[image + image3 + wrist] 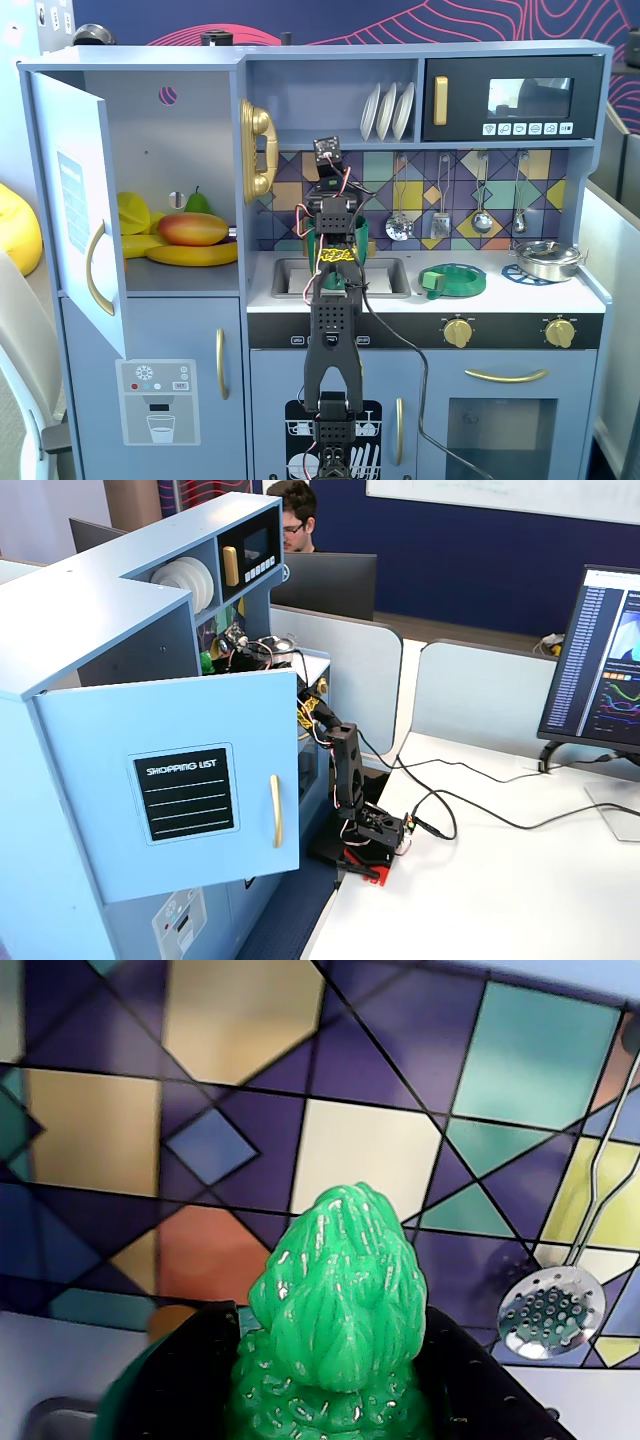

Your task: Pick up the green pineapple from the left cabinet and place it in the green recipient

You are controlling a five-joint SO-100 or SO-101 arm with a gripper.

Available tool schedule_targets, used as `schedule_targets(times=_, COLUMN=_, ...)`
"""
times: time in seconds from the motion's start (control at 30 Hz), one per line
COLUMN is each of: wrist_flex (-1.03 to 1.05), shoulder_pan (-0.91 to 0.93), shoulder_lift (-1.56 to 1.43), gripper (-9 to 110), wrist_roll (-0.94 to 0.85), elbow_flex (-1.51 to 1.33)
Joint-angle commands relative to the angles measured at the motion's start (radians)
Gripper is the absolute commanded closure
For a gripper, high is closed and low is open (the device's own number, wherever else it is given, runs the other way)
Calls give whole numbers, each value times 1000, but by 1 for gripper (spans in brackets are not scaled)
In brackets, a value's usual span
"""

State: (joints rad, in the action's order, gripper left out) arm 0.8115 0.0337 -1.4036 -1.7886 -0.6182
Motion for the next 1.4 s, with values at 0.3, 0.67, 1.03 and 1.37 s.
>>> schedule_targets(times=0.3, wrist_flex=-41, shoulder_pan=15, shoulder_lift=31, gripper=68, wrist_roll=94, elbow_flex=109)
schedule_targets(times=0.67, wrist_flex=-83, shoulder_pan=15, shoulder_lift=-520, gripper=72, wrist_roll=115, elbow_flex=-531)
schedule_targets(times=1.03, wrist_flex=127, shoulder_pan=75, shoulder_lift=-1339, gripper=74, wrist_roll=167, elbow_flex=-1525)
schedule_targets(times=1.37, wrist_flex=156, shoulder_pan=54, shoulder_lift=-1701, gripper=79, wrist_roll=216, elbow_flex=-2195)
